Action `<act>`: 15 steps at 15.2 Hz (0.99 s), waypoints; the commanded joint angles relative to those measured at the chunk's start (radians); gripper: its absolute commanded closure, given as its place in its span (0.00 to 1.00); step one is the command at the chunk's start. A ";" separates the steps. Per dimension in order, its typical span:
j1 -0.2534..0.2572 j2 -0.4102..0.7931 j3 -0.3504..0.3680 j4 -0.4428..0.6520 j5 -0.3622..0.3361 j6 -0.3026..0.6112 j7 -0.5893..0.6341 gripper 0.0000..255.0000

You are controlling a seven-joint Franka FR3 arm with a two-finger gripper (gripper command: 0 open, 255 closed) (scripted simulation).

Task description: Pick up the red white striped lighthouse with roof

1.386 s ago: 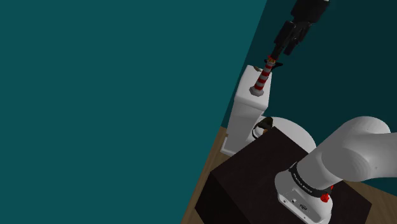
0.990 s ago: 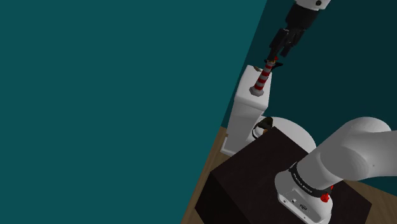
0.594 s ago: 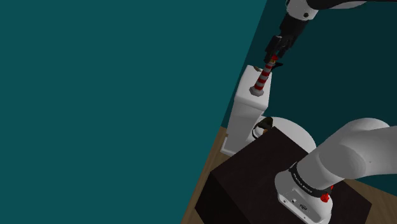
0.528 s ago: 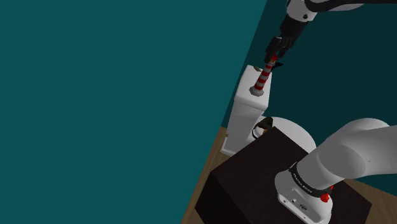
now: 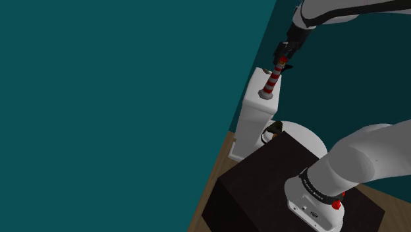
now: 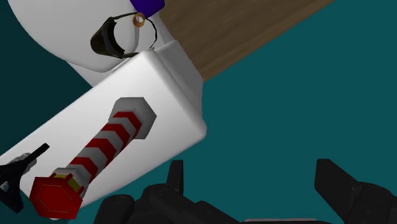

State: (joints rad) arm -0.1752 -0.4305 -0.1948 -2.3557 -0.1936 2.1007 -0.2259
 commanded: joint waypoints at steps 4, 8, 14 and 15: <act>-0.033 0.139 -0.050 0.054 -0.036 0.133 -0.025 0.00; -0.056 0.253 -0.089 0.121 -0.047 0.220 -0.048 0.00; -0.092 0.432 -0.141 0.251 -0.029 0.329 -0.095 0.00; -0.100 0.462 -0.148 0.276 -0.021 0.344 -0.104 0.00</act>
State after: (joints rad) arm -0.2674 0.0015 -0.3338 -2.1097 -0.2220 2.4328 -0.3176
